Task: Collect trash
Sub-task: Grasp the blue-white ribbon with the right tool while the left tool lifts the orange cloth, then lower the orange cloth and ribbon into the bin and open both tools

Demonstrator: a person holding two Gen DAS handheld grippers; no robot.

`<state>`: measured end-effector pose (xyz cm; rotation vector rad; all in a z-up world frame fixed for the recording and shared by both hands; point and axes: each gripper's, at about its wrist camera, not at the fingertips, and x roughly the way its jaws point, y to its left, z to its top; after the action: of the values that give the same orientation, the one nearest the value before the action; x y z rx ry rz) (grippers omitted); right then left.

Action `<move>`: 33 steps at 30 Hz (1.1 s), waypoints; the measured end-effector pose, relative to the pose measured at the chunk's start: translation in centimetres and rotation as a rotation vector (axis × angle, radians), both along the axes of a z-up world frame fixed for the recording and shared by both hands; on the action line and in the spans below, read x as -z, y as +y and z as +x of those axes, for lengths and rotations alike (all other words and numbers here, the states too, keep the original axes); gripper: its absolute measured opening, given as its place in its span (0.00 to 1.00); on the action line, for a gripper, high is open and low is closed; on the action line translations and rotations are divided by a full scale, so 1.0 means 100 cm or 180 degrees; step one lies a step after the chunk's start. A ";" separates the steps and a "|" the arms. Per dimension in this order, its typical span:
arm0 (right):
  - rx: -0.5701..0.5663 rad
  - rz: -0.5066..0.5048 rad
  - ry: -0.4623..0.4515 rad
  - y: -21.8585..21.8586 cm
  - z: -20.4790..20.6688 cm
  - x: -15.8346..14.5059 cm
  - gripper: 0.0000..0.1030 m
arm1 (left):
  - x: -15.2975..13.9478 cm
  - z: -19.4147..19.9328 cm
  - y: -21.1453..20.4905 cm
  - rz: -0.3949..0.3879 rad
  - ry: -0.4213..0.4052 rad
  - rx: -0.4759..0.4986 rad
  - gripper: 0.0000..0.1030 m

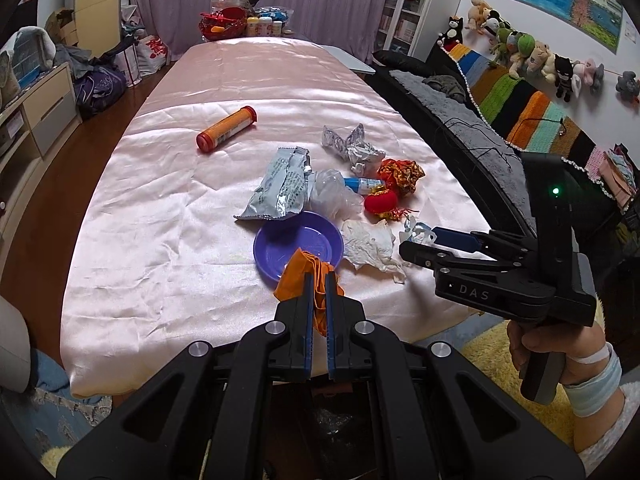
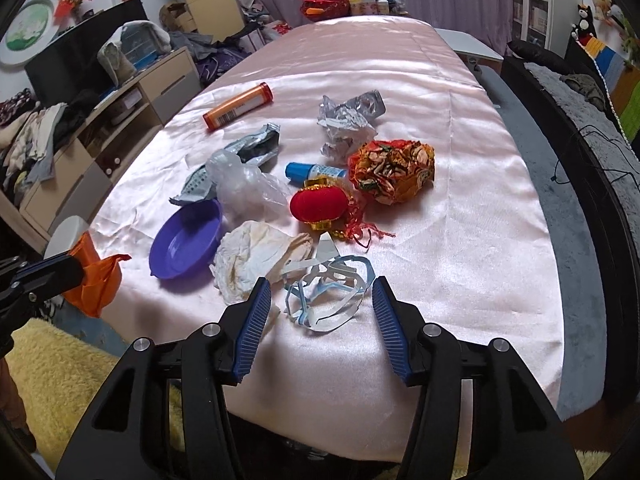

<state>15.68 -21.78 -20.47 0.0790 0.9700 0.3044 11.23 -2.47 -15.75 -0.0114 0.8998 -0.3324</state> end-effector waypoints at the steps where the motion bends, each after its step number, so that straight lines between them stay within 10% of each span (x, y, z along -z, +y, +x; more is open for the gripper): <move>1: -0.0018 -0.0027 0.0034 0.002 0.001 0.004 0.35 | 0.001 0.000 0.000 0.0004 0.0008 -0.0002 0.04; 6: -0.0053 -0.0031 -0.0032 -0.001 -0.008 0.002 0.13 | 0.005 -0.003 -0.005 0.0007 0.0026 0.0050 0.04; 20: -0.0095 0.0120 -0.0137 -0.009 -0.087 -0.030 0.12 | 0.020 -0.051 -0.016 -0.0066 0.0185 0.0181 0.04; 33: -0.0189 0.0222 0.0531 0.001 -0.129 0.033 0.12 | 0.094 -0.088 -0.022 -0.0096 0.0844 0.0307 0.04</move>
<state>2.79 -21.66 -23.82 0.1411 1.1288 0.3912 2.40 -4.71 -25.14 -0.0408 1.1603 -0.4412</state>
